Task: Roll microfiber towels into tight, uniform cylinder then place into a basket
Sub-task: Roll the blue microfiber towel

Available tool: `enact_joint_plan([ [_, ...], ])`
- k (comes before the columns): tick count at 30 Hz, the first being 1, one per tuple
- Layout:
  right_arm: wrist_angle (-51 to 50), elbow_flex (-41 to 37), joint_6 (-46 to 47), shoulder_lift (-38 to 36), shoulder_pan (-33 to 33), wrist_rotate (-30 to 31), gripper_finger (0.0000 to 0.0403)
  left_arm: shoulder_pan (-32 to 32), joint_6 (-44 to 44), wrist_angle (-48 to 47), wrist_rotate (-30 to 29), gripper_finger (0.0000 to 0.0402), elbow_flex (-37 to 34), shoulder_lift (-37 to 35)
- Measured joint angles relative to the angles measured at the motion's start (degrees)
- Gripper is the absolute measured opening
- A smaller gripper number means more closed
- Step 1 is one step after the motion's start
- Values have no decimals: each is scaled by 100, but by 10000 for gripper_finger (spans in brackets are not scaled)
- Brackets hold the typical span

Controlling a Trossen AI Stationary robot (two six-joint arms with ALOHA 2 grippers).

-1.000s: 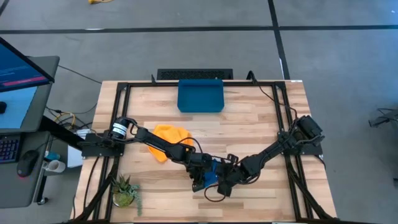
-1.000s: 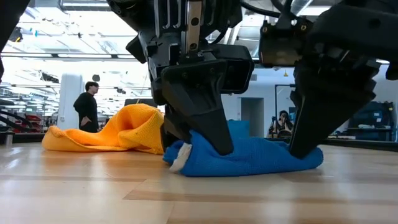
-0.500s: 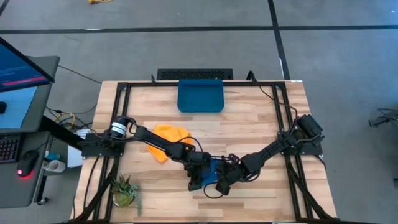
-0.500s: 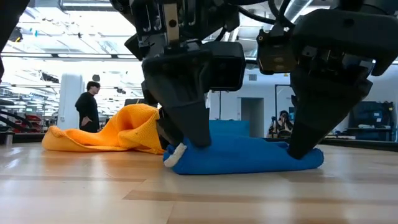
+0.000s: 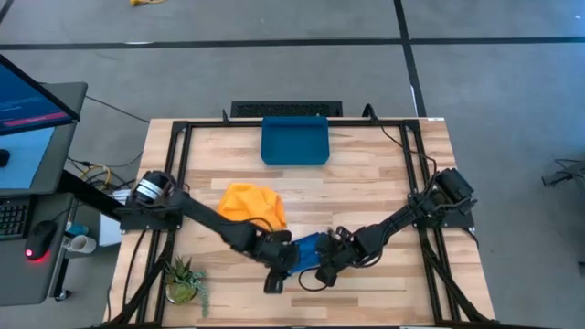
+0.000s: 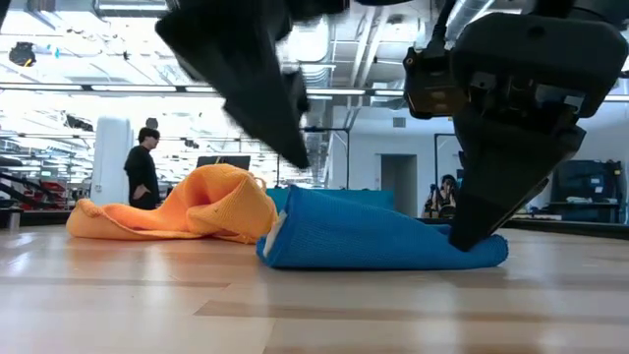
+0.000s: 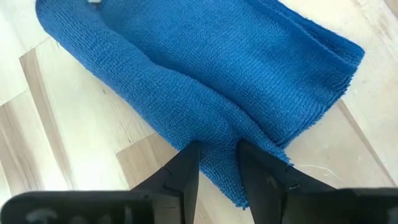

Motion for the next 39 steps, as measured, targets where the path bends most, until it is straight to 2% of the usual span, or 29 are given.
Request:
enact_joint_plan([
  [3,20,0,-34,4,-47,-2,136,-286,613,393,-443,139,4,16],
  [6,23,0,-58,4,-61,1,136,-427,1042,838,-466,139,4,159],
  [9,20,0,-61,7,-63,2,136,-403,1120,1062,-547,139,4,320],
  [14,17,-2,-72,7,-54,15,136,-201,1057,882,-993,139,0,549],
  [25,39,-4,-155,7,-52,15,136,1,591,668,-1153,139,2,721],
  [32,101,-4,-168,15,-57,22,136,-97,-189,47,-1756,139,1,721],
  [39,247,-15,-317,22,5,36,138,5,-971,22,-1357,139,-167,689],
])
